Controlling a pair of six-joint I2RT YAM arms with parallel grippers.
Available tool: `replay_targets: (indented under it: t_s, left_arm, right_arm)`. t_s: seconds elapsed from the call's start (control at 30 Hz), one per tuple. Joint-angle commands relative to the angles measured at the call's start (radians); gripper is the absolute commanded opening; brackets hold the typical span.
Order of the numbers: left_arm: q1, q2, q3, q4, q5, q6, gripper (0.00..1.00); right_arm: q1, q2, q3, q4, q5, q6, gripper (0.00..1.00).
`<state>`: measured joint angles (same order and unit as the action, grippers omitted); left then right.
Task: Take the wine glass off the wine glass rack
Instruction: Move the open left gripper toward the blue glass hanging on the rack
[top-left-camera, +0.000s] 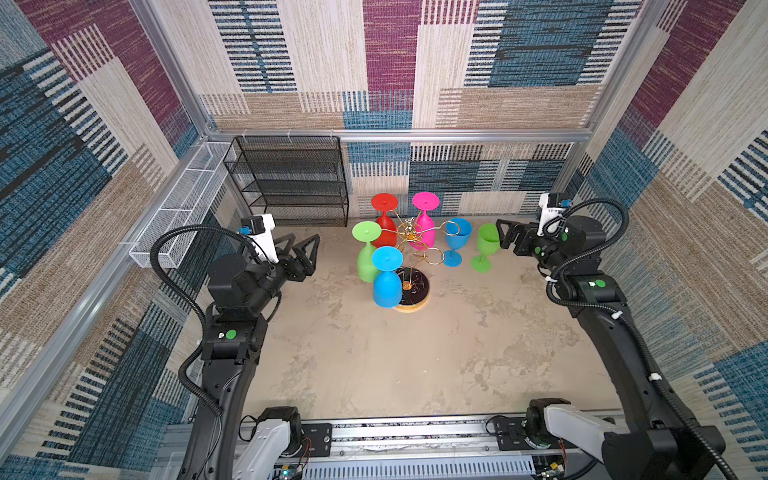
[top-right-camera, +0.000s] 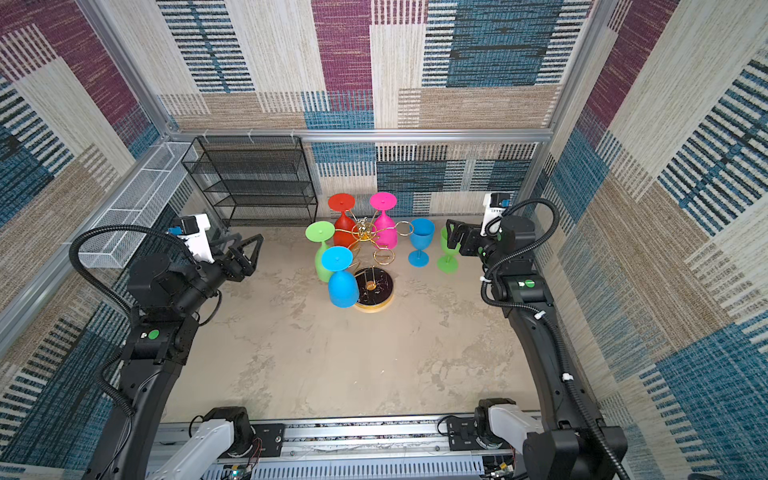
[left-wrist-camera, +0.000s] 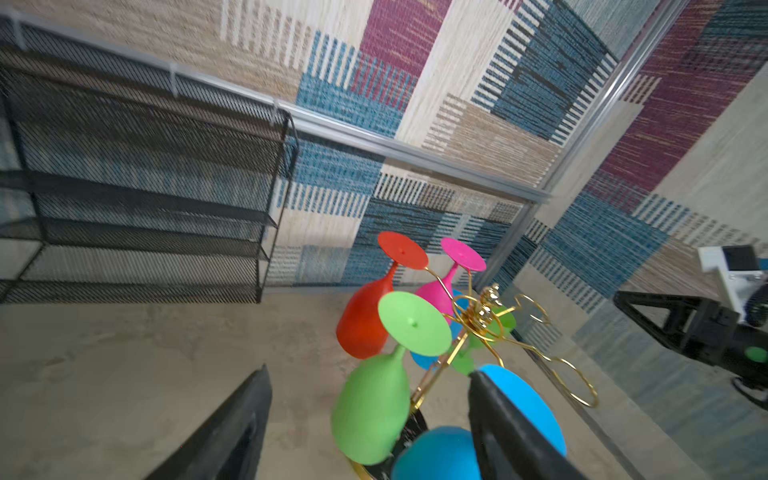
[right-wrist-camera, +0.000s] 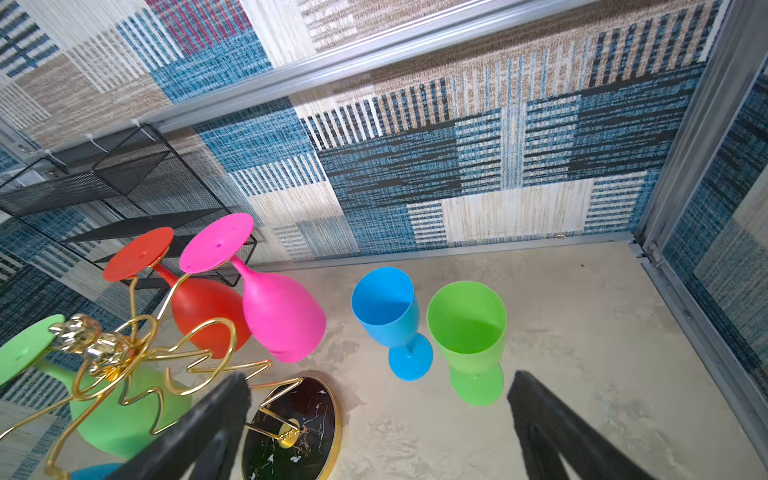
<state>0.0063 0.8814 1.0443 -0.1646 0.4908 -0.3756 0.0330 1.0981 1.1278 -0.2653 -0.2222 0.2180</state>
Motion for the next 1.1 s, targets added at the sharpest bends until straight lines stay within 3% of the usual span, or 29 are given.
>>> replay_targets:
  t_s: [0.0,0.1,0.27,0.43,0.67,1.07]
  left_arm:
    - [0.001,0.015,0.020,-0.164,0.236,-0.143,0.70]
    - [0.001,0.049,0.038,-0.182,0.382,-0.243,0.65]
    - [0.000,0.069,-0.035,0.020,0.548,-0.489,0.56]
    - [-0.031,0.083,-0.067,0.020,0.536,-0.519,0.50]
    - [-0.144,0.116,-0.074,0.020,0.425,-0.509,0.48]
    - [-0.256,0.185,-0.046,0.069,0.319,-0.522,0.42]
  right_arm:
    - [0.002,-0.039,-0.050,0.116,-0.039,0.040,0.99]
    - [0.001,-0.047,-0.072,0.120,-0.048,0.042,0.99]
    - [0.000,-0.045,-0.096,0.140,-0.090,0.055,0.99]
    - [0.001,-0.050,-0.134,0.178,-0.115,0.075,0.99]
    - [0.002,-0.044,-0.157,0.190,-0.138,0.077,0.99]
    - [0.001,-0.032,-0.167,0.202,-0.166,0.079,0.99]
